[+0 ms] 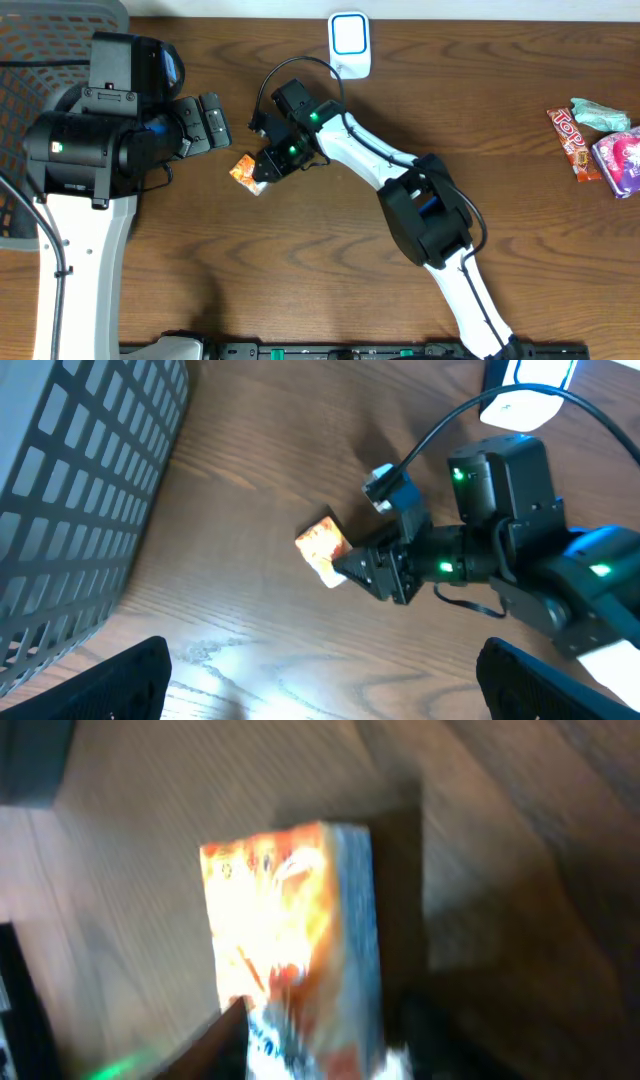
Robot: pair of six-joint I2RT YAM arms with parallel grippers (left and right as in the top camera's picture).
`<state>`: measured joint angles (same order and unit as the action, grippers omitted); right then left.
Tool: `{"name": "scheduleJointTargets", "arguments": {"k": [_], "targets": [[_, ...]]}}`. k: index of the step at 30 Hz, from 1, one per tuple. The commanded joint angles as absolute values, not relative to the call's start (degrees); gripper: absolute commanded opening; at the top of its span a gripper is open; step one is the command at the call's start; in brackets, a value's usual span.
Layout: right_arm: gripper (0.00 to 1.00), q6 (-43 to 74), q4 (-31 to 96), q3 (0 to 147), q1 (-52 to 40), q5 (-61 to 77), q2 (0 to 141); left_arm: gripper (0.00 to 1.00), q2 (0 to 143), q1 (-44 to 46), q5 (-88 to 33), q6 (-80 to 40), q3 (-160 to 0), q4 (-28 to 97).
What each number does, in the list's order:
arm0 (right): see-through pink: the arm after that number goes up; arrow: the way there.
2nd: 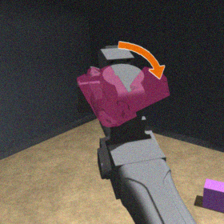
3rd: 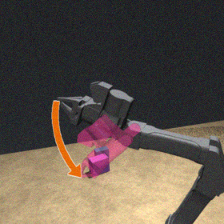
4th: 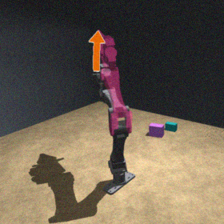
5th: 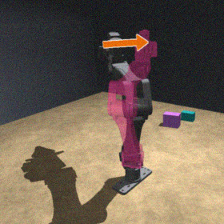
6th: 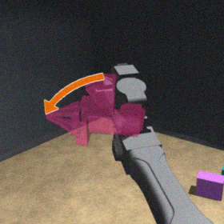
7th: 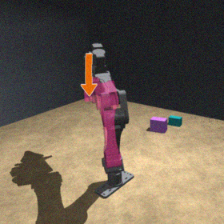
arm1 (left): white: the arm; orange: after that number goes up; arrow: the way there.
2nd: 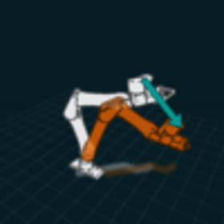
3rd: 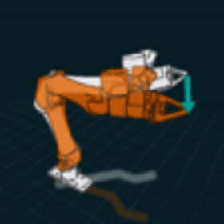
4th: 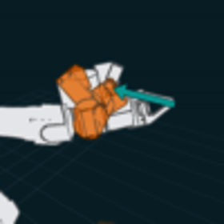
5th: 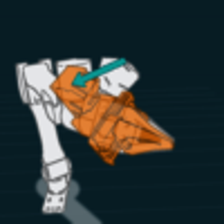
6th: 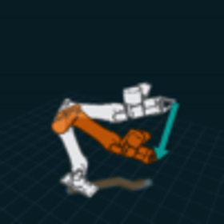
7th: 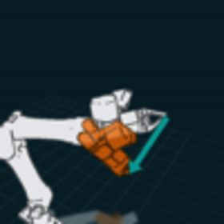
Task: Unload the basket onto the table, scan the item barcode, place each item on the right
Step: 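Lift the orange tissue pack and hold it toward the scanner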
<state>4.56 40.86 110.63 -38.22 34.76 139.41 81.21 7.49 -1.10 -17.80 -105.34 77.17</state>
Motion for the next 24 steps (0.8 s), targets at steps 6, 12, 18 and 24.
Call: {"name": "scheduleJointTargets", "arguments": {"k": [6, 12, 18, 24], "targets": [[0.74, 2.0, 38.6, 110.1, -38.5, 21.1, 135.9, 0.98, 81.3, 7.2, -0.4, -17.8, -105.6, 77.3], [0.67, -1.2, 36.3, 109.8, -39.2, 22.7, 136.2, 0.98, 81.3, 7.2, -0.4, -17.8, -105.6, 77.3], [0.66, -1.9, 35.1, 109.8, -41.5, 26.5, 137.2, 0.98, 81.3, 7.2, -0.4, -17.8, -105.6, 77.3], [0.49, -1.8, 38.0, 109.8, -42.4, 26.4, 140.7, 0.98, 81.3, 7.2, -0.4, -17.8, -105.6, 77.3]]}}
